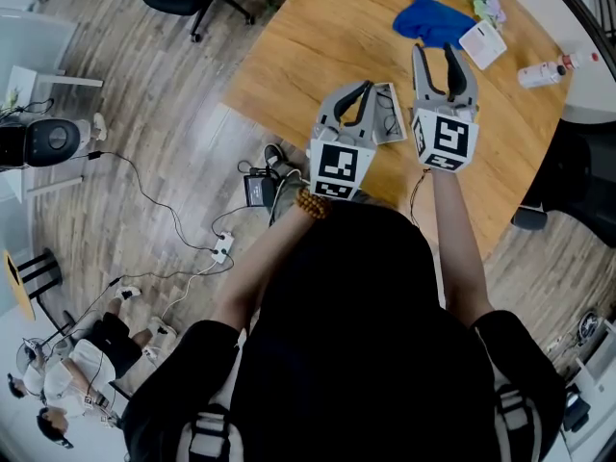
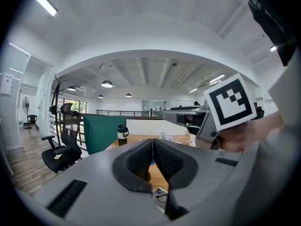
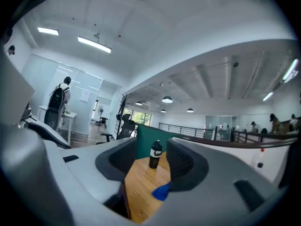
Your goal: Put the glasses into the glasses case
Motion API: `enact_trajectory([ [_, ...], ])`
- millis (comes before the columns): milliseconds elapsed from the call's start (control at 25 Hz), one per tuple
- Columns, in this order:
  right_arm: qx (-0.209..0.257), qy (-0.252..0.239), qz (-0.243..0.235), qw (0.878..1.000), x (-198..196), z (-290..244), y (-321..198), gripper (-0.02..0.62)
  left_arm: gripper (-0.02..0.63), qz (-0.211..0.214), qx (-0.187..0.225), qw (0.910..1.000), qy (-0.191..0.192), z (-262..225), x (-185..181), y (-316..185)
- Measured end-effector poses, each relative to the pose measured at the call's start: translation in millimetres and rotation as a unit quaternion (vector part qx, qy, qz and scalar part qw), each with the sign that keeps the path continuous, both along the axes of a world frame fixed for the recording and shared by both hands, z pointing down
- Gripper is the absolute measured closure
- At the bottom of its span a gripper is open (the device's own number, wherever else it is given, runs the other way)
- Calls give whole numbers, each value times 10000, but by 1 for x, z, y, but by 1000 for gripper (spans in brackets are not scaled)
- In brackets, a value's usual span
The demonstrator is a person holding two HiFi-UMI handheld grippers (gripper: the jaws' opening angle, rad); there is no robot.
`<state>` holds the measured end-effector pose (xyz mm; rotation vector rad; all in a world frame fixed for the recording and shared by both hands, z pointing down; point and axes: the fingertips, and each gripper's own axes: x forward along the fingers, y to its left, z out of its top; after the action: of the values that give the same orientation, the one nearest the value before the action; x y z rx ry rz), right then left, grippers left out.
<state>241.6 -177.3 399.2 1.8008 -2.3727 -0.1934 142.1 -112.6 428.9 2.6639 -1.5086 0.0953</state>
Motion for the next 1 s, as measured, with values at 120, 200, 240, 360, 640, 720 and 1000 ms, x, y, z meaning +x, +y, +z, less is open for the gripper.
enact_trajectory([
  [120,378,20,339,9987,8,-16,15,401,586,-17,14,10000,17,-1,-1,0],
  [200,480,28,415,9980,9,-18,25,415,586,-35,44,10000,33,-3,-2,1],
  [240,521,48,422,9977,8,-18,29,424,586,-49,55,10000,50,-4,-2,1],
  [360,600,82,385,9974,3,-12,37,444,586,-122,97,9998,154,-11,-5,-1],
  [640,372,98,195,9991,-8,11,57,492,586,-232,170,9994,182,-15,-11,0],
  [720,380,17,199,9991,-14,12,61,496,586,-266,212,9993,181,-16,-12,0],
  [1000,373,-259,223,9987,-23,19,73,546,586,-456,547,9973,197,-29,-20,3],
])
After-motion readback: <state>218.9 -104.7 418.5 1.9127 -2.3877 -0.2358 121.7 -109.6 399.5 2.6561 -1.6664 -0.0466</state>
